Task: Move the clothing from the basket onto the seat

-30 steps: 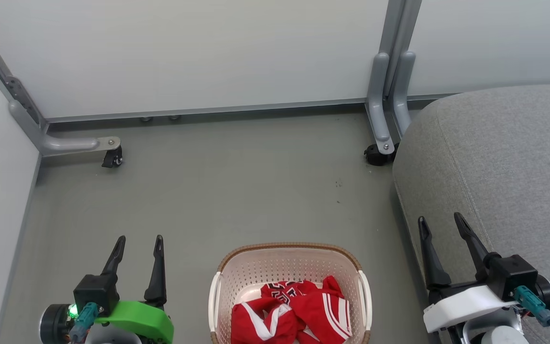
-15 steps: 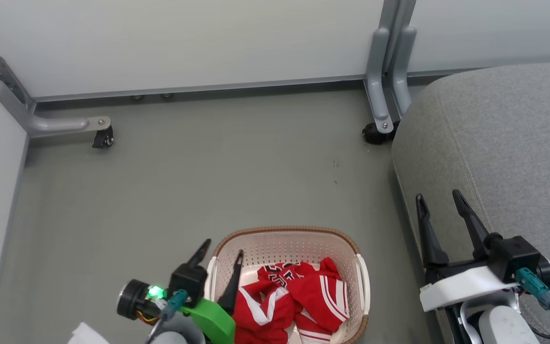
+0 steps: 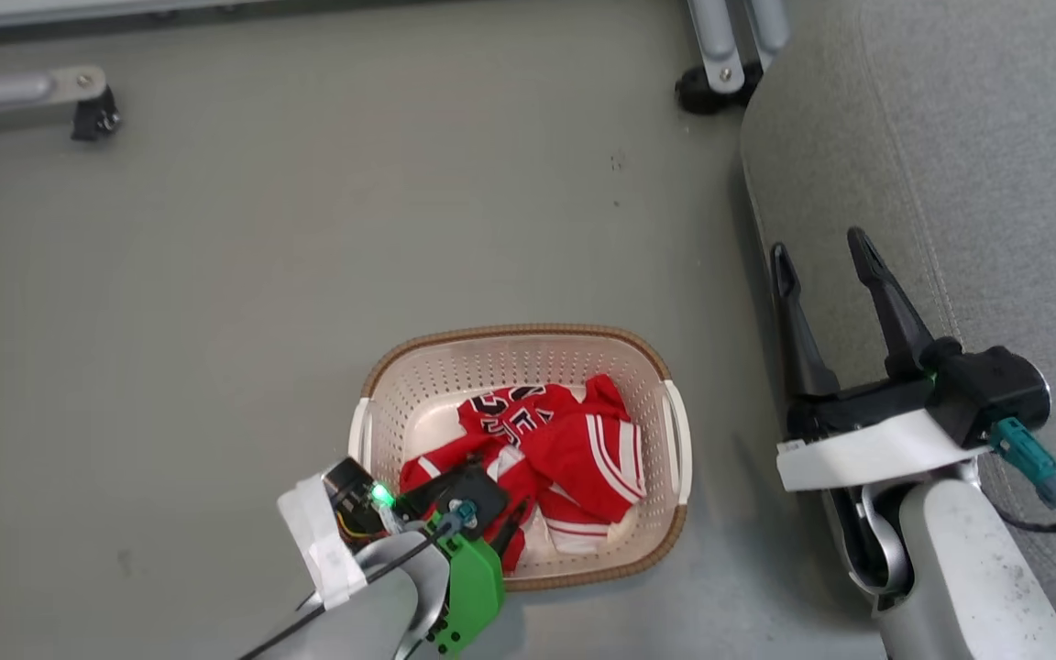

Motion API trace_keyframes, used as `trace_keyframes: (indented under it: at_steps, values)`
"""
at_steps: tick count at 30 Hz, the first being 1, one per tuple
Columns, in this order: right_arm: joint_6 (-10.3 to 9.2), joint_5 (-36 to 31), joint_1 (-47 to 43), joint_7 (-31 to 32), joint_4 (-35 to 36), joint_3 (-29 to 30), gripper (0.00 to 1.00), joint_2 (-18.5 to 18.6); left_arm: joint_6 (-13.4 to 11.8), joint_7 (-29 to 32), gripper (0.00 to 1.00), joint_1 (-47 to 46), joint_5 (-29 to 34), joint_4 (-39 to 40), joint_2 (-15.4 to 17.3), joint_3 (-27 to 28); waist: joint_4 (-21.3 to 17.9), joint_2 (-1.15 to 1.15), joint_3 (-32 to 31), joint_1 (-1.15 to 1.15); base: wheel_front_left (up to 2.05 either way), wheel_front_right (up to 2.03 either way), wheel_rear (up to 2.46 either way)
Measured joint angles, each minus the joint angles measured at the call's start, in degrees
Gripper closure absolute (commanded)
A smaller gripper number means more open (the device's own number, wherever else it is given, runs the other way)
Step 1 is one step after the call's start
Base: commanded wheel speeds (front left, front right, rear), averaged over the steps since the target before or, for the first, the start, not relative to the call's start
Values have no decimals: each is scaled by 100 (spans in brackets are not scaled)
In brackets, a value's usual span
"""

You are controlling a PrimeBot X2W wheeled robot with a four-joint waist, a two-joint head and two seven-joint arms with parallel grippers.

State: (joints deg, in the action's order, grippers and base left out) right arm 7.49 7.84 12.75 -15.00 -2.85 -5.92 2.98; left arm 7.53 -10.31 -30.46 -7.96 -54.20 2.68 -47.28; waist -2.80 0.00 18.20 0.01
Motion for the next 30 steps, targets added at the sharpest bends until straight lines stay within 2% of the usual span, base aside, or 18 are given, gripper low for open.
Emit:
trace_keyframes:
  at_steps: [5, 13, 21, 30]
  values:
    - [0, 45, 394, -4, 193, -121, 0, 0, 1, 299, 0, -560, -110, -620, -4, -435, -170, 0, 612, 0, 0, 0, 0]
    - [0, 337, 705, -4, 533, -208, 0, 0, 1, 391, 0, -1287, -166, -1465, 55, -710, -540, 0, 1592, 0, 0, 0, 0]
    - [0, 625, 864, -5, 689, -210, 0, -1, -34, 517, 0, -1809, -300, -1774, 294, -656, -879, 0, 2479, 0, 0, 0, 0]
    - [0, 928, 995, -4, 698, -390, 0, -4, -82, 855, 0, -2032, -360, -1882, 533, -656, -1233, 0, 3165, 0, 0, 0, 0]
